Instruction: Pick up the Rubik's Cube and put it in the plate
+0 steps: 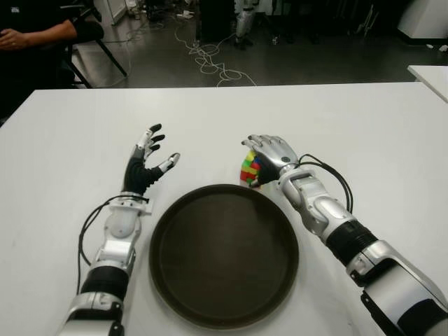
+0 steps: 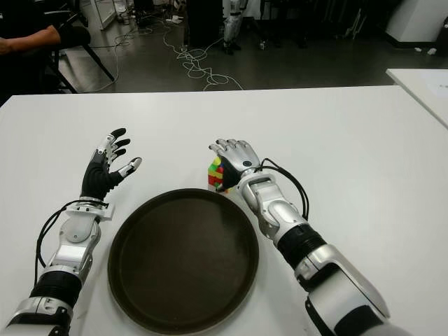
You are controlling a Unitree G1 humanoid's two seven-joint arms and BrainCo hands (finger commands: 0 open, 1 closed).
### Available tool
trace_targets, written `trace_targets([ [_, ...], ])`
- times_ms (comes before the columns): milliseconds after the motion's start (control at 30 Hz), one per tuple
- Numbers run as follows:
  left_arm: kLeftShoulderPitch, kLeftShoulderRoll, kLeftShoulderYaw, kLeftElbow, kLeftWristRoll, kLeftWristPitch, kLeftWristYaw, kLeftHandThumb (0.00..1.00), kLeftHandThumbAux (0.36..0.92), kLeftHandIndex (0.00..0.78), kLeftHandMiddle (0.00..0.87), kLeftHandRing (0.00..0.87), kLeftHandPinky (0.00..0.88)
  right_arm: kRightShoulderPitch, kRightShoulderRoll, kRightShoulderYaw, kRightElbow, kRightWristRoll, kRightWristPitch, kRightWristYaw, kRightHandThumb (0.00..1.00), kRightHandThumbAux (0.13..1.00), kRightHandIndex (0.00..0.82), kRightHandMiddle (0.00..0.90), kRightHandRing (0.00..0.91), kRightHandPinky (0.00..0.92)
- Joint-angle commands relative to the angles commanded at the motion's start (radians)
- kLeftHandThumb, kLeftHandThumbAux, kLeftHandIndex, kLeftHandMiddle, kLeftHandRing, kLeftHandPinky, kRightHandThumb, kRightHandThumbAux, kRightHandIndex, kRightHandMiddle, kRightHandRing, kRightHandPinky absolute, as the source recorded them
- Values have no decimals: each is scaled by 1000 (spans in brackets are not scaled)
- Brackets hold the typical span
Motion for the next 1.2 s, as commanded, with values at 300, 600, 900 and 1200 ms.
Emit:
trace_targets([
  [300, 2, -1, 1, -6, -7, 6, -6, 165, 689, 97, 117, 120, 127, -2, 3, -1, 16, 3, -8, -15, 0, 789, 92, 84, 103, 133],
  [600, 4, -1, 0, -10, -10, 7, -8, 147, 684, 92, 105, 116, 140, -3, 5, 4, 31, 6, -16, -30, 0, 796, 99, 88, 115, 173],
  [900, 5, 0, -1, -14, -6, 14, -4, 146, 689, 91, 104, 117, 143, -8, 7, 10, 65, 10, -42, -48, 0, 804, 105, 106, 135, 179],
  [1200, 5, -4, -1, -16, -11, 9, -7, 129, 701, 89, 95, 108, 140, -14, 9, 11, 88, 12, -60, -60, 0, 803, 107, 114, 138, 185],
])
